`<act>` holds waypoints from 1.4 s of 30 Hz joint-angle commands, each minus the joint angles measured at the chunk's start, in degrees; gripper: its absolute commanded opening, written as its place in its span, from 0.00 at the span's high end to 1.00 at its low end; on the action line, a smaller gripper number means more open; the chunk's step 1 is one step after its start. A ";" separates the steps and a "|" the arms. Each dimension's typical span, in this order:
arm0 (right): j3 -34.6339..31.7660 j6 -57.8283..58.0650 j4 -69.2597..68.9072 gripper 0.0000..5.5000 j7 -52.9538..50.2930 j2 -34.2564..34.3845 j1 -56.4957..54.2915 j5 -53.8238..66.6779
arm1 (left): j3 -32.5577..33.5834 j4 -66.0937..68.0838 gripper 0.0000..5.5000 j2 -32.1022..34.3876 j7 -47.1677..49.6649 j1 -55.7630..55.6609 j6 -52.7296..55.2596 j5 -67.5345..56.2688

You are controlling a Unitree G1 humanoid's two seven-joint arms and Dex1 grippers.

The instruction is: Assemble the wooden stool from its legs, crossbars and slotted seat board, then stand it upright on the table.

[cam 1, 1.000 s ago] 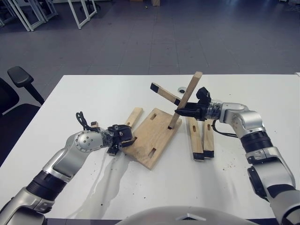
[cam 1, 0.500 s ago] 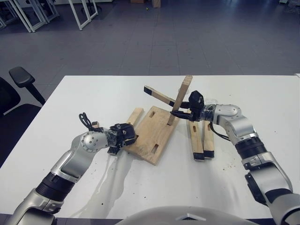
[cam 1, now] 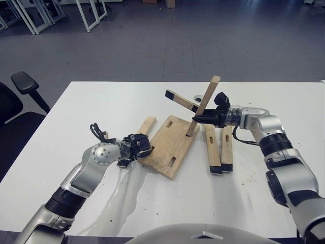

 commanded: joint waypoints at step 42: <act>-27.38 13.68 -40.03 0.25 -37.51 5.31 -8.37 19.54 | -1.83 1.05 0.47 -5.48 -0.66 5.35 3.48 2.70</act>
